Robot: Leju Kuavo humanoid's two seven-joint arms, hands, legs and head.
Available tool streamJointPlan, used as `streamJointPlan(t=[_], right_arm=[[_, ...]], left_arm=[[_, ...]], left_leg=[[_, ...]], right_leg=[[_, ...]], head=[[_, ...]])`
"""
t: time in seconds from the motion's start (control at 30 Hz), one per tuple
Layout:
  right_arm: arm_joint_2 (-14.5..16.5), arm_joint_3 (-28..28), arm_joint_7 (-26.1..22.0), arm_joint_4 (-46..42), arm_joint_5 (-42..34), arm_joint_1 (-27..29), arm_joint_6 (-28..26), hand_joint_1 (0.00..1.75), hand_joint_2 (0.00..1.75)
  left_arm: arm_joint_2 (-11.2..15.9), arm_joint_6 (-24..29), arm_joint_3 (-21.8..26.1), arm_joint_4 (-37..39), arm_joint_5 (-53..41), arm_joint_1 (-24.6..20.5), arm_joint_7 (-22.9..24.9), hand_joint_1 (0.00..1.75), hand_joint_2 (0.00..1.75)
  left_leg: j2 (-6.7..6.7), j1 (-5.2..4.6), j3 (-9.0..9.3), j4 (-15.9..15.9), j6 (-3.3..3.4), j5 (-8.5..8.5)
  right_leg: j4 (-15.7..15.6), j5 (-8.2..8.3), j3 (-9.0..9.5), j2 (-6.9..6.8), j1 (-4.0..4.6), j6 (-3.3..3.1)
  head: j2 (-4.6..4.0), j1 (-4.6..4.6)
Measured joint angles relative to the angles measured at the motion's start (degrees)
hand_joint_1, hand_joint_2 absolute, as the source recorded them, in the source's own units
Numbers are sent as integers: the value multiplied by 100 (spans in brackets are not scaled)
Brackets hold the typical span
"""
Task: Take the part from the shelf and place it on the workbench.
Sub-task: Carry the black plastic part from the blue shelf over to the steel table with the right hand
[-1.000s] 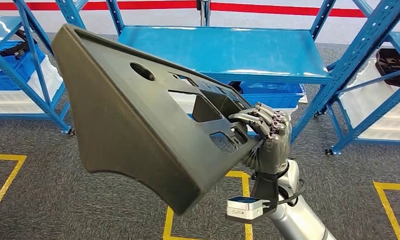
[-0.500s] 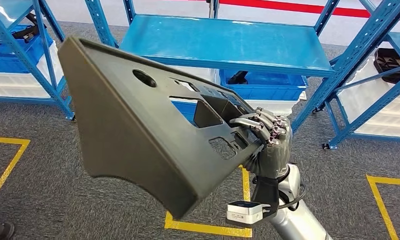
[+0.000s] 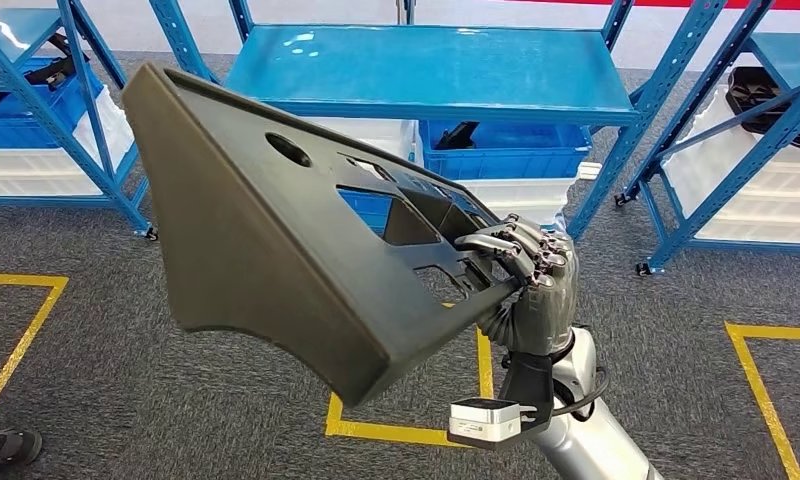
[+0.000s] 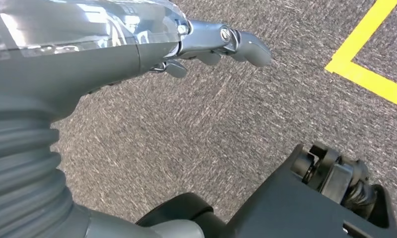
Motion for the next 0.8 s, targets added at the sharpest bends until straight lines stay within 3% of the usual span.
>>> streamJointPlan(t=[0.03,0.07,0.13,0.2,0.27,0.33,0.4,0.47,0.5,0.53,0.57,0.6,0.67,0.73,0.8], right_arm=[[1,0,0,0,0,1,0,175,175],[1,0,0,0,0,2,0,175,175],[2,-1,1,0,0,3,0,175,175],[4,-3,2,0,0,4,0,175,175],[7,-7,3,0,0,3,0,175,175],[8,-26,7,0,-5,8,-1,175,175],[7,-61,15,1,-14,16,-1,175,175],[6,-86,20,2,-19,29,-2,175,175],[6,-94,21,3,-20,39,-2,175,175],[7,-101,21,5,-21,50,-1,175,175],[7,-108,21,6,-23,59,-1,175,175],[8,-117,20,7,-26,64,-1,175,175],[8,-140,16,7,-47,64,-2,175,175],[13,-163,-2,6,-111,64,-2,175,175],[21,-176,-34,4,-213,73,-1,175,175]], left_arm=[[3,-5,1,1,-1,1,2,0,175],[5,-11,1,1,-4,6,4,0,175],[9,-34,-1,2,-14,21,9,0,175],[10,-55,-4,2,-24,44,9,0,175],[10,-66,-6,2,-28,66,8,0,175],[3,-72,-7,2,-30,69,5,0,175],[-3,-75,-7,1,-21,59,-4,0,175],[-3,-76,-5,0,-14,50,-10,0,175],[-3,-79,-5,0,-14,47,-11,0,175],[-3,-84,-4,0,-15,42,-18,0,175],[-3,-92,-4,-1,-19,37,-34,0,175],[-3,-102,-4,-2,-25,30,-60,0,175],[4,-116,-4,-5,-38,16,-120,0,175],[16,-121,-4,-7,-50,9,-155,0,175],[21,-122,-4,-7,-62,6,-171,0,175]], left_leg=[[1,2,56,128,-3,-4],[1,6,200,37,-4,101],[0,14,650,-607,2,344],[-5,-7,945,-1170,13,407],[-11,-34,948,-1306,28,389],[0,-9,871,-1343,104,444],[21,22,758,-1368,216,544],[34,26,621,-1364,262,648],[37,29,554,-1362,261,696],[39,35,490,-1358,253,741],[40,45,432,-1354,238,781],[39,60,382,-1348,215,815],[35,81,310,-1329,151,873],[40,69,266,-1313,76,932],[64,54,227,-1313,6,989]], right_leg=[[35,31,-70,-2,11,-8],[76,56,-143,-1,16,-8],[166,94,-271,1,14,10],[231,148,-365,0,21,58],[247,232,-436,-7,29,114],[275,227,-503,-2,43,173],[555,-102,-622,23,41,230],[1223,-609,-801,36,0,262],[1554,-754,-862,36,-19,275],[1754,-771,-859,36,-37,289],[1763,-671,-771,36,-53,306],[1563,-500,-589,37,-71,325],[801,-250,-64,39,-105,371],[225,-262,269,48,-106,365],[111,-322,271,78,-97,297]], head=[[0,-17],[0,-31],[0,-63],[0,-92],[0,-95],[0,-84],[0,-40],[0,41],[0,77],[0,107],[0,130],[0,151],[0,198],[0,235],[0,218]])
